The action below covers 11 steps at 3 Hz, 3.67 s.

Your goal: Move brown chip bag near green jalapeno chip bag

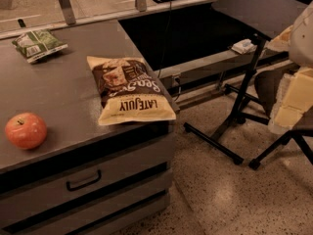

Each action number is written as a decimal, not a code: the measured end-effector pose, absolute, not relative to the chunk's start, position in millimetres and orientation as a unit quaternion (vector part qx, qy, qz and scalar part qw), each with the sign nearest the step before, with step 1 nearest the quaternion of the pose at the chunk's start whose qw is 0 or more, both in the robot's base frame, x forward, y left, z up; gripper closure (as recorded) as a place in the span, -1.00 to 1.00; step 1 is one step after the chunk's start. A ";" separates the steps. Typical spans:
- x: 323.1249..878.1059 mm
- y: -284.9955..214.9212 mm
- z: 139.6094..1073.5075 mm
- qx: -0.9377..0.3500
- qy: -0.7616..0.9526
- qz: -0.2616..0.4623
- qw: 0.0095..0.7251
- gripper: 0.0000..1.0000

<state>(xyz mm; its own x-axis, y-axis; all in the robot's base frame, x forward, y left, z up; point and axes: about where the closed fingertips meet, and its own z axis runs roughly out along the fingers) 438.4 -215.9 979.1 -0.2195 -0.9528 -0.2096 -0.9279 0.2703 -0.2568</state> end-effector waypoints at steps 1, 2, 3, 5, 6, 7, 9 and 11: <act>438.4 -215.9 979.2 -0.603 0.780 -0.038 0.164 -1.00; 458.6 -185.2 970.0 -0.629 0.756 -0.016 0.181 -1.00; 501.2 -104.9 947.5 -0.675 0.701 0.043 0.227 -1.00; 541.0 13.9 909.2 -0.714 0.640 0.107 0.264 -1.00; 546.6 44.3 893.2 -0.717 0.638 0.105 0.262 -0.83; 551.9 49.4 839.1 -0.691 0.684 0.080 0.219 -0.36; 552.6 49.6 834.2 -0.684 0.694 0.075 0.209 0.57; 552.6 49.4 842.0 -0.684 0.695 0.075 0.209 1.00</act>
Offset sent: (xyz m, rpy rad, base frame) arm 0.0575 0.0878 -0.0305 0.1320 -0.0027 0.2339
